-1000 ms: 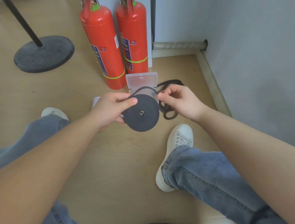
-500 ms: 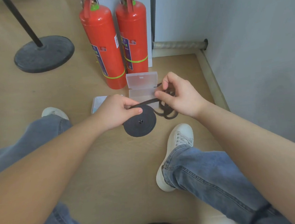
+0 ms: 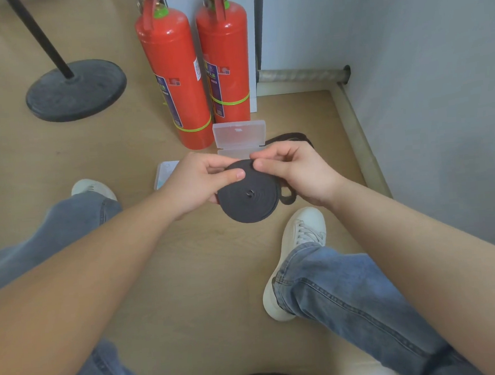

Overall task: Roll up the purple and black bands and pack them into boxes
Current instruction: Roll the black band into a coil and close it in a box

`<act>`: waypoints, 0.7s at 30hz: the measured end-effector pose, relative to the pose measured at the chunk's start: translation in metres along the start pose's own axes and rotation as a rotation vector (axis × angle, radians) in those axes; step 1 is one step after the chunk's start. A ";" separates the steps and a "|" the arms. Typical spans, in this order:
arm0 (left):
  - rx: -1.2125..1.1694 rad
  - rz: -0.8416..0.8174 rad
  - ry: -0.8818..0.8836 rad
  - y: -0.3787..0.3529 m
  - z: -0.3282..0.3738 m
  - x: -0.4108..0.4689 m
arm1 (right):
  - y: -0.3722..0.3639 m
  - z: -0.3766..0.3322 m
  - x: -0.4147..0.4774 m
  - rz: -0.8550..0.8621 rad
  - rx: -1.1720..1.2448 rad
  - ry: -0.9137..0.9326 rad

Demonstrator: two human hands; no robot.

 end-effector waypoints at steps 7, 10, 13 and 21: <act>-0.086 -0.001 0.123 -0.002 -0.009 0.009 | 0.004 0.001 0.005 0.104 -0.047 0.027; -0.159 0.024 0.207 -0.002 -0.017 0.013 | 0.001 0.005 0.009 0.090 -0.087 0.018; -0.227 0.036 0.274 -0.003 -0.024 0.019 | -0.002 0.010 0.017 0.064 -0.148 0.005; 0.044 0.016 0.183 0.008 -0.021 0.041 | -0.002 0.019 0.041 0.049 -0.211 -0.003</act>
Point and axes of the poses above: each hand's wrist, its own x-axis towards the middle knuckle, its own y-axis out of the back of the hand, z = x × y, the point moved 8 cm from there along x, towards the middle knuckle, and after that the axes turned 7 degrees about z, right-handed, at the moved point
